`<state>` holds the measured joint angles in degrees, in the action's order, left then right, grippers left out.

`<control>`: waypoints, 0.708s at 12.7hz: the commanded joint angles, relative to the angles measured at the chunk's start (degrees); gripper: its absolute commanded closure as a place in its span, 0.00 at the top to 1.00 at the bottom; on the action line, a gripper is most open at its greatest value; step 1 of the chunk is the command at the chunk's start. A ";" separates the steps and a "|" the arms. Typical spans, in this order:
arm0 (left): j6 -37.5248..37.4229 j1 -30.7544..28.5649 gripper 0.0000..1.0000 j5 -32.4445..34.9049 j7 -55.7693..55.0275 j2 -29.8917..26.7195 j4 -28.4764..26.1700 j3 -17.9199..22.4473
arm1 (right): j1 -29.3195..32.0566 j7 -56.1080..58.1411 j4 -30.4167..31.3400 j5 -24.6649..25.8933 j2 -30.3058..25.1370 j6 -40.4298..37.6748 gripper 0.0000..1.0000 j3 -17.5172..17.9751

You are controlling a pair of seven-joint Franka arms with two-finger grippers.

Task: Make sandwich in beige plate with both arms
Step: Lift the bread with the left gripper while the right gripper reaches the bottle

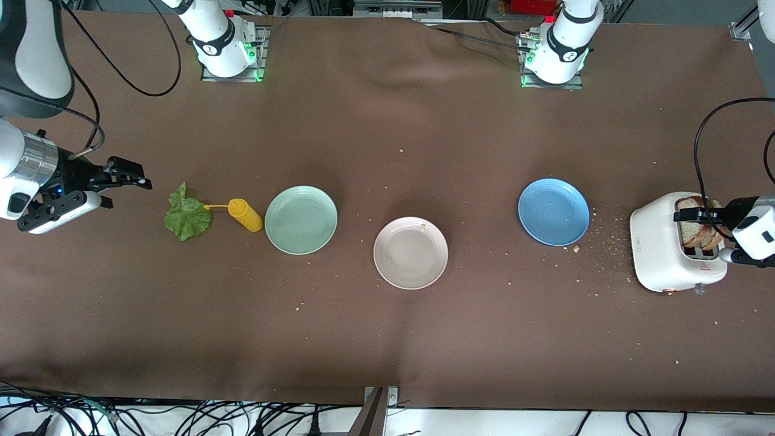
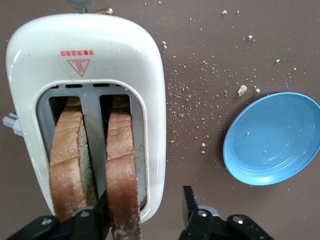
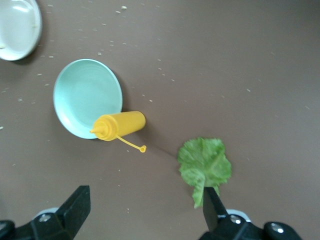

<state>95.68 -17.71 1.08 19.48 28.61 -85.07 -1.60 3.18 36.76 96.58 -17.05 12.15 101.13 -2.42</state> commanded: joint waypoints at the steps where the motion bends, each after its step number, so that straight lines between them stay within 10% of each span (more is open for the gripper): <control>1: 0.12 -0.57 0.30 -1.43 0.47 0.05 -0.36 -0.42 | 4.98 17.22 -0.16 -9.20 4.36 0.03 1.00 0.22; 5: -0.40 -0.66 0.01 -1.43 0.21 -0.13 -0.10 -0.51 | 9.03 44.30 -0.07 -19.68 10.86 -1.28 1.00 0.22; 9: -2.51 -0.39 0.00 -0.56 -1.46 -0.74 0.78 -0.86 | 13.07 64.53 -0.07 -31.35 19.56 -6.64 1.00 0.22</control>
<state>95.47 -17.98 1.06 18.74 28.65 -85.01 -1.68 13.68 92.91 97.32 -43.36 27.92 97.33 -2.79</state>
